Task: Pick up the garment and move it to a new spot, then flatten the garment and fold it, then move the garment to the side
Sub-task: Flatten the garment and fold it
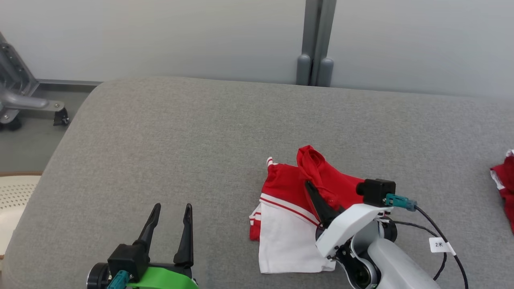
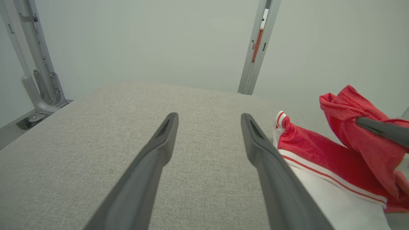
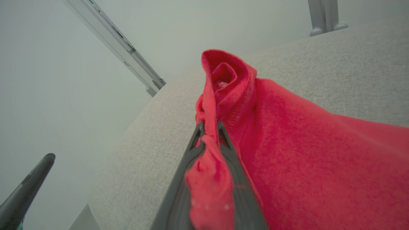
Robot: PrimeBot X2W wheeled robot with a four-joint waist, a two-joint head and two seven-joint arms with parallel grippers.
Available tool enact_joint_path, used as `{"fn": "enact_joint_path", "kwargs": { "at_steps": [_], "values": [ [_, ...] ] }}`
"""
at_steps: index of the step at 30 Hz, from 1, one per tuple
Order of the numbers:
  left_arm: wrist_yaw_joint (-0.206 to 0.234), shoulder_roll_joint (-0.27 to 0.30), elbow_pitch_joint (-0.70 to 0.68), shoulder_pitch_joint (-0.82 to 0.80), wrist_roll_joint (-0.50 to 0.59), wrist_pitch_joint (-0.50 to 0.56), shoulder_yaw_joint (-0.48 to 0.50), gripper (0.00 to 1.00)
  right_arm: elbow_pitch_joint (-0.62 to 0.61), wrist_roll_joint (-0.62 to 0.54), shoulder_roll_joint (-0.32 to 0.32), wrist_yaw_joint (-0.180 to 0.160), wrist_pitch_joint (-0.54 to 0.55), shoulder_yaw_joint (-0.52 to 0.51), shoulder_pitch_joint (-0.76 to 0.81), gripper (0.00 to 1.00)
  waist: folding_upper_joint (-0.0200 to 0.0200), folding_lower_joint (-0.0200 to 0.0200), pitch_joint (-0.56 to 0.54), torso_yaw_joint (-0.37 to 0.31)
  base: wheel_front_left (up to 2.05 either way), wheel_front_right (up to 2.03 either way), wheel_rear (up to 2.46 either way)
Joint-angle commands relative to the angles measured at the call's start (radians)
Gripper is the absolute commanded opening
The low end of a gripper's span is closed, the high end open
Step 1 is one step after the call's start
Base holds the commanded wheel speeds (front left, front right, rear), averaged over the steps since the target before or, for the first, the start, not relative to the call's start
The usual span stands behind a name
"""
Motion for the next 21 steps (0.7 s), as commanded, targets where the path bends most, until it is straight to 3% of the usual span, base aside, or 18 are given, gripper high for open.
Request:
{"fn": "enact_joint_path", "kwargs": {
  "at_steps": [1, 10, 16, 17, 18, 21],
  "values": [
    [-0.001, 0.002, 0.001, 0.014, 0.005, -0.002, 0.002, 1.0, 0.02, 0.017, -0.001, -0.001, -0.014, 0.018, -0.02, 0.0, 0.0, 0.0, 0.004, 0.055, 0.0, 0.0, 0.0],
    [0.004, 0.002, 0.024, 0.004, -0.016, -0.002, -0.009, 1.0, 0.246, 0.116, -0.001, -0.001, -0.099, 0.112, -0.11, 0.0, 0.0, 0.0, 0.039, 0.177, 0.0, 0.0, 0.0],
    [0.006, 0.002, 0.025, 0.007, -0.022, -0.002, -0.012, 1.0, 0.301, 0.17, -0.001, -0.001, -0.126, 0.179, -0.135, 0.0, 0.0, 0.0, 0.044, 0.2, 0.0, 0.0, 0.0],
    [0.007, 0.002, 0.025, 0.008, -0.022, -0.002, -0.011, 1.0, 0.299, 0.185, -0.001, -0.001, -0.127, 0.195, -0.14, 0.62, 0.0, 0.0, 0.045, 0.201, 0.0, 0.0, 0.0],
    [0.008, 0.002, 0.026, 0.008, -0.024, -0.002, -0.009, 1.0, 0.296, 0.205, -0.001, -0.001, -0.128, 0.216, -0.139, 1.0, 0.0, 0.0, 0.045, 0.199, 0.0, 0.0, 0.0],
    [0.011, 0.002, 0.028, 0.003, -0.025, -0.002, -0.004, 1.0, 0.276, 0.244, -0.001, -0.001, -0.116, 0.292, -0.143, 1.0, 0.0, 0.0, 0.043, 0.188, 0.0, 0.0, 0.0]
  ]
}}
